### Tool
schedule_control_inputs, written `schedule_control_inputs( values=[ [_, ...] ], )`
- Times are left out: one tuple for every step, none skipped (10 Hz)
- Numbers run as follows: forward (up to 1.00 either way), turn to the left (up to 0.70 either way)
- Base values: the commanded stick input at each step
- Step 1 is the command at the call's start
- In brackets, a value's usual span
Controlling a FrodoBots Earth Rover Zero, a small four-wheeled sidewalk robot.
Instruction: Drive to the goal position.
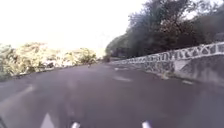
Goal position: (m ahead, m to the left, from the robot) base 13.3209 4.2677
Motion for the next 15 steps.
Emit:
schedule_control_inputs(
  values=[
    [0.85, -0.03],
    [0.85, -0.03],
    [0.85, -0.02],
    [0.85, -0.01],
    [0.85, 0.0],
    [0.85, 0.0],
    [0.85, 0.0],
    [0.85, 0.0],
    [0.85, 0.0],
    [0.85, 0.0],
    [0.85, 0.0],
    [0.85, 0.0],
    [0.85, 0.0],
    [0.85, 0.0],
    [0.85, 0.0]
  ],
)
